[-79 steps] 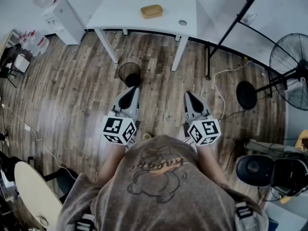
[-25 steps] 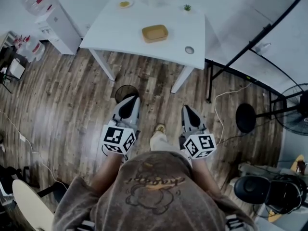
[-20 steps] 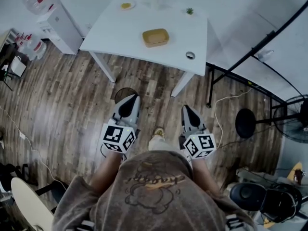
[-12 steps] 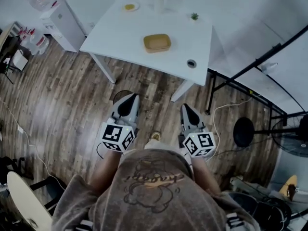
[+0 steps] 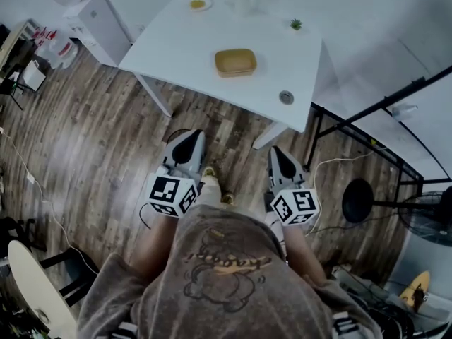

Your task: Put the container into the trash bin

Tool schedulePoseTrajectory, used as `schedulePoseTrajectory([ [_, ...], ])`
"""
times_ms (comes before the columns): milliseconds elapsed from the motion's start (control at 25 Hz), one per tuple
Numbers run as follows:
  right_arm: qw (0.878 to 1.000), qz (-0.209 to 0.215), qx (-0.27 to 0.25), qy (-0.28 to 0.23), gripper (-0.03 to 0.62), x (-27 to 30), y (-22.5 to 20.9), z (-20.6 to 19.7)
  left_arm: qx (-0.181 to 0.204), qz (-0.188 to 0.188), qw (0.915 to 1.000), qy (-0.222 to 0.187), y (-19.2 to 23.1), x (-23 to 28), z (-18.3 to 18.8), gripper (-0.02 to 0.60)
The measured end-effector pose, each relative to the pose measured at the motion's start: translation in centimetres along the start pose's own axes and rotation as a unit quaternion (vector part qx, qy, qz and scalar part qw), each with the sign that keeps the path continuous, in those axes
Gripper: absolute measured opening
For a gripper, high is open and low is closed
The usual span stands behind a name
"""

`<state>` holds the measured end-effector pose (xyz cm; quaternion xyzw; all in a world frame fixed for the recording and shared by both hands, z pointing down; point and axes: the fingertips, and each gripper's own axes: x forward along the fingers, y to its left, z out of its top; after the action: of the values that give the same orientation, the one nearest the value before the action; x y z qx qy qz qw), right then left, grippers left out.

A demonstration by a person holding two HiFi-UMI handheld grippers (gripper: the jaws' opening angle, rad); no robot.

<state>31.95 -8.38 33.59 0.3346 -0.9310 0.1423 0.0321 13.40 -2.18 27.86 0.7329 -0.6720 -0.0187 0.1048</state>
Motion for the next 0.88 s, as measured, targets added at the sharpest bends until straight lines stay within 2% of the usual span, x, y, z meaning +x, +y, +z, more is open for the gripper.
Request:
schedulePoseTrajectory([
  [440, 1.0, -0.015, -0.003, -0.001, 0.0, 4.7, -2.9, 0.4, -0.008, -0.009, 0.9999, -0.001, 2.4, 5.3, -0.2, 0.003],
  [880, 1.0, -0.017, -0.003, 0.003, 0.0, 12.5, -6.3, 2.8, -0.01, -0.024, 0.9997, -0.002, 6.4, 13.9, 2.1, 0.003],
])
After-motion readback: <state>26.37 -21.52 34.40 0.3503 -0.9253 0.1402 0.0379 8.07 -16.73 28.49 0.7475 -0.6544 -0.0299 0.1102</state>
